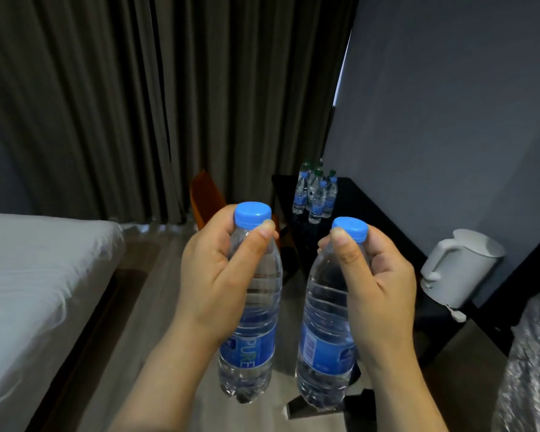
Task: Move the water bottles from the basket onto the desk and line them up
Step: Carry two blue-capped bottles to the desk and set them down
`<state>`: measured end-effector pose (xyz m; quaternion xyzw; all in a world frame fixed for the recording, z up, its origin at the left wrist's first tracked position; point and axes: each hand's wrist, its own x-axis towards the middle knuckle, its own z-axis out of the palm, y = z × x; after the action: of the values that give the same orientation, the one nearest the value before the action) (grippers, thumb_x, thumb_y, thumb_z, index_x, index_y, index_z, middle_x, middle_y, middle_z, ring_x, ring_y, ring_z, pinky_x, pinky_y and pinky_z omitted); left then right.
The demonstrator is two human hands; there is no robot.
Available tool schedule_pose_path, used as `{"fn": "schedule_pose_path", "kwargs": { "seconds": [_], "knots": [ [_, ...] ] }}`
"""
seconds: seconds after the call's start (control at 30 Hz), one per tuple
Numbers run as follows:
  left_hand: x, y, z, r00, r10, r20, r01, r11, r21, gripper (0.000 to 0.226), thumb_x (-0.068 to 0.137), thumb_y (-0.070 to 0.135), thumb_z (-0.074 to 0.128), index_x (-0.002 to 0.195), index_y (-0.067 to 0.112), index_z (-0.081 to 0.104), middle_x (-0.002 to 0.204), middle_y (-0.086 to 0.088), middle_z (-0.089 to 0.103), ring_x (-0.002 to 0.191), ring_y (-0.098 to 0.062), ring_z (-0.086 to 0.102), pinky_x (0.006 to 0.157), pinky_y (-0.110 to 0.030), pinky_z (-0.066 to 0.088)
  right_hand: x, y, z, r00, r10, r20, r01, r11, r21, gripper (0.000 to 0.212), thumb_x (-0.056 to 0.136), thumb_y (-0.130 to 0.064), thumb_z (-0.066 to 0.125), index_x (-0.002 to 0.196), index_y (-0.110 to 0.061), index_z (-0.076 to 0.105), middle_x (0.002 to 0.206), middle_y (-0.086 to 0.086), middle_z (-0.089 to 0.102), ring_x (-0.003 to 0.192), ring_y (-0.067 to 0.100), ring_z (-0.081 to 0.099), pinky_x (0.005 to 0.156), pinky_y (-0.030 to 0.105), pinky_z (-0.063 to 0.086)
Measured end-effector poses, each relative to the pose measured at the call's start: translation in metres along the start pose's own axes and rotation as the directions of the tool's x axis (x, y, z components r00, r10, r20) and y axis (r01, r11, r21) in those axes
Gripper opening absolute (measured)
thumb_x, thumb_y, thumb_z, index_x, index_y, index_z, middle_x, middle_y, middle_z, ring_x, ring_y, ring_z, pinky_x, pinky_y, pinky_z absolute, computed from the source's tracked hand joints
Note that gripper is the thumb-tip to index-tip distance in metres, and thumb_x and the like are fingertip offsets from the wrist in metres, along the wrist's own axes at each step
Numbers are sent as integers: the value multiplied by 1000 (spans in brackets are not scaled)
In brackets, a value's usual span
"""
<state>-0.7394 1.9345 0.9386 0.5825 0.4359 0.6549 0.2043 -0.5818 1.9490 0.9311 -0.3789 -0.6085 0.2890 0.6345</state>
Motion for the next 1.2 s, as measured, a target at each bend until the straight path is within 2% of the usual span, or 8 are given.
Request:
{"fn": "schedule_pose_path", "kwargs": {
  "seconds": [0.23,0.33,0.47,0.7,0.87,0.97,1.07,1.2],
  "knots": [
    [74,-59,15,998,-14,57,15,1000,-11,25,86,43,51,88,22,65,82,2,69,75,-11,65,68,-29,53,64,51,30,1000,16,-16,-17,999,-30,25,89,-45,56,85,-22,65,74,9,65,66,22,63,60,24,53],
    [103,-84,30,996,-32,84,33,999,-18,23,86,43,51,89,25,65,83,3,69,78,-12,66,69,-29,54,95,76,34,999,8,-33,-9,999,-34,23,91,-41,55,85,-21,65,74,8,65,63,17,63,58,18,51],
    [144,-116,57,993,-36,110,39,999,-21,26,86,44,50,93,24,64,84,0,69,78,-16,66,71,-43,56,142,115,34,999,-8,-44,6,999,-32,24,91,-38,55,85,-17,65,73,4,66,62,9,63,58,11,48],
    [228,-165,118,990,-42,137,38,999,30,29,85,48,49,94,24,63,83,2,67,77,-16,66,67,-47,57,243,177,23,993,-6,-122,4,1000,-16,23,88,-43,58,91,-23,69,80,-5,72,73,5,68,63,10,49],
    [271,-201,151,989,-23,147,27,999,-27,29,86,45,50,93,21,64,76,-6,66,71,-25,66,61,-52,54,298,216,13,986,-8,-164,-1,998,-56,21,87,-45,58,87,-26,68,78,-4,71,70,5,66,63,11,48],
    [297,-223,167,986,-66,154,76,995,-58,27,84,46,52,92,23,64,75,-7,67,67,-24,66,58,-47,56,324,239,13,983,13,-182,-22,999,-50,23,86,-44,59,90,-23,69,79,-4,71,72,4,66,65,10,48],
    [324,-252,182,981,-97,167,109,992,-61,26,82,49,52,94,29,64,81,1,70,69,-12,67,59,-29,56,347,262,16,980,29,-197,-38,998,-44,25,86,-42,60,94,-21,70,83,-6,72,77,3,68,66,8,48],
    [362,-294,200,966,-109,233,140,982,-123,21,84,42,55,93,26,64,78,-5,67,68,-14,67,57,-34,56,378,295,25,968,24,-249,-48,995,-89,24,87,-40,61,96,-19,69,85,-9,72,78,2,68,66,7,48]
  ]
}}
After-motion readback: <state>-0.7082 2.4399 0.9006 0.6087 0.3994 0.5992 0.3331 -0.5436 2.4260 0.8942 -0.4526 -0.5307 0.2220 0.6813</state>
